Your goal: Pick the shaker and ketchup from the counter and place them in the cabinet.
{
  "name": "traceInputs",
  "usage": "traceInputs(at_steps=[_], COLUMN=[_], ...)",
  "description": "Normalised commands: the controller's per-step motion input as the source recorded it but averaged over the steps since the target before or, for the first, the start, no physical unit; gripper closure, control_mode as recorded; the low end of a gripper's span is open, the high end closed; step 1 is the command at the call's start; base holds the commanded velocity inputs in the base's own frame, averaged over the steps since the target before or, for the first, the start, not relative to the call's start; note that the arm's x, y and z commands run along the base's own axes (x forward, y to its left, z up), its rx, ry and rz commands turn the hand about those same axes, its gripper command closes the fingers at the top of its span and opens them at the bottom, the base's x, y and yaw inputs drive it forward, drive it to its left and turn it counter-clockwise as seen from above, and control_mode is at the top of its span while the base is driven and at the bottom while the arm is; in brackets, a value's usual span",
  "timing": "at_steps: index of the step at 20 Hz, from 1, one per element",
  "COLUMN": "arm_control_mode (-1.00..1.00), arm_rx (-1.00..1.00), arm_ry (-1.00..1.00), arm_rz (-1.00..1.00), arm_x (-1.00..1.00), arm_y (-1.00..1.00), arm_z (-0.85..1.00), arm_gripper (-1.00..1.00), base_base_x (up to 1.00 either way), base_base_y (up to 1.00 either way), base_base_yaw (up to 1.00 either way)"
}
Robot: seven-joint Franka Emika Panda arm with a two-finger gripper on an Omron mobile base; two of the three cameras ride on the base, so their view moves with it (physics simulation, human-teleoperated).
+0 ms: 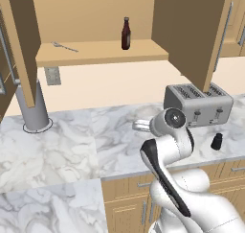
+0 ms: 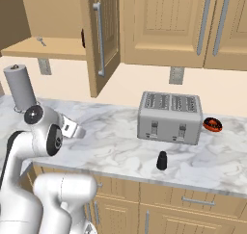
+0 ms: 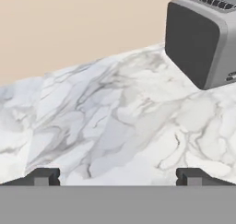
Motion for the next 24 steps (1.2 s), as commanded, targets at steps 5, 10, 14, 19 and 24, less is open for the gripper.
traceInputs(at_steps=[5,10,14,19,24], arm_control_mode=[-1.0,-1.0,-1.0,-1.0,-1.0], arm_rx=[0.0,0.0,0.0,0.0,-0.02], arm_ry=[0.02,0.04,0.06,0.03,0.0], arm_rz=[0.0,0.01,0.04,0.05,0.03], arm_x=[-0.34,-0.34,-0.23,-0.2,-0.29], arm_y=[-0.67,-0.59,-0.42,-0.38,-0.47], arm_z=[-0.11,-0.64,-0.93,-0.73,-0.3], arm_gripper=[-1.0,-1.0,-1.0,-1.0,-1.0], base_base_x=[0.0,0.0,0.0,0.0,0.0], base_base_y=[0.0,0.0,0.0,0.0,0.0], base_base_yaw=[0.0,0.0,0.0,0.0,0.0])
